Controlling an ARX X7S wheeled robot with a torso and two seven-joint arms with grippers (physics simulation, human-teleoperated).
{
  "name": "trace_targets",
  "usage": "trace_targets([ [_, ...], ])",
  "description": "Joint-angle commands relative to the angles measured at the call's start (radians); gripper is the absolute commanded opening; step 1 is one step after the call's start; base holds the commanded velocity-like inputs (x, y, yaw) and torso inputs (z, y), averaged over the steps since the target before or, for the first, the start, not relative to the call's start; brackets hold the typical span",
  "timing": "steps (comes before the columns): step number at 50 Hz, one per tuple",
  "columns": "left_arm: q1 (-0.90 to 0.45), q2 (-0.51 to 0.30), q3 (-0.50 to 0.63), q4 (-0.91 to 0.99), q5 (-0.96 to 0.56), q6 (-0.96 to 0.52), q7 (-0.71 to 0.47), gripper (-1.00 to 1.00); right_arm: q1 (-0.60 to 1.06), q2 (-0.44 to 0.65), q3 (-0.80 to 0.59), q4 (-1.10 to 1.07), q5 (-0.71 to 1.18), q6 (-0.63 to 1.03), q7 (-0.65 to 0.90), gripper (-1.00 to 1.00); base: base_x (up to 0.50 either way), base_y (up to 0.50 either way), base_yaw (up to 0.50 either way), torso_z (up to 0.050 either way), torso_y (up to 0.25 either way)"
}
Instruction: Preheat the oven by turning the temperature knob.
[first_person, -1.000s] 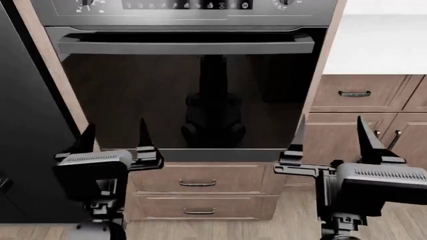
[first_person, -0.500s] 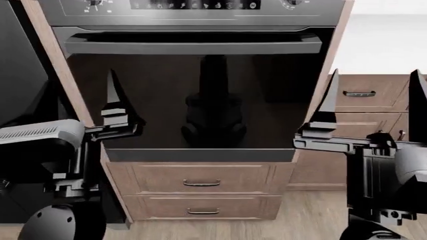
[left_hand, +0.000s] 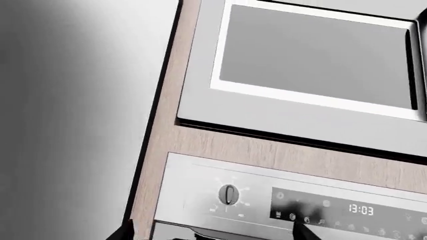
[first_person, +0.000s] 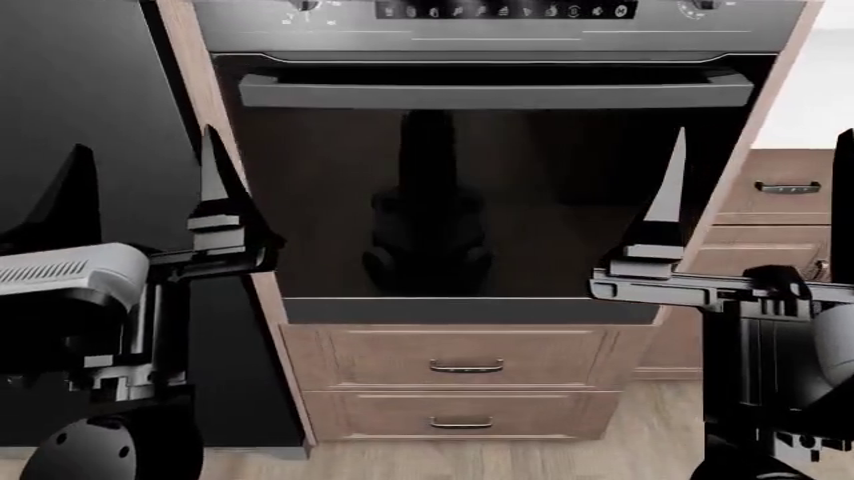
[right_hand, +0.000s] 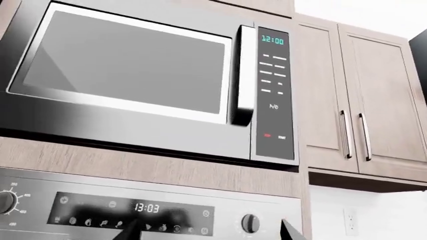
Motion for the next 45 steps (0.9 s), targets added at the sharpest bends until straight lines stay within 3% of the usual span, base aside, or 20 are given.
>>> trace_targets([
  [1,0.007,-0.012,0.007,0.006,-0.005,0.008,-0.008,1.00,-0.001,0.008,-0.010,-0.011,0.003,0.004,0.011,1.00,0.00,0.45,0.00,0.000,0.000],
  [13,0.013,-0.021,0.022,0.008,-0.009,0.021,-0.011,1.00,-0.002,0.019,-0.011,-0.009,0.010,0.006,0.020,1.00,0.00,0.23,0.00,0.000,0.000],
  [18,0.029,-0.032,0.021,0.011,-0.076,0.022,0.024,1.00,-0.001,0.020,-0.010,-0.006,0.018,0.006,0.024,1.00,0.00,0.00,0.00,0.005,0.000],
  [41,0.039,-0.069,0.004,0.052,-0.142,-0.010,0.012,1.00,0.000,0.036,-0.023,-0.006,0.023,0.022,0.042,1.00,0.00,0.00,0.00,0.049,0.000],
  [45,0.016,-0.073,0.008,0.045,-0.116,-0.048,-0.033,1.00,0.004,0.040,-0.038,-0.003,0.013,0.030,0.045,1.00,0.00,0.00,0.00,0.044,0.000],
])
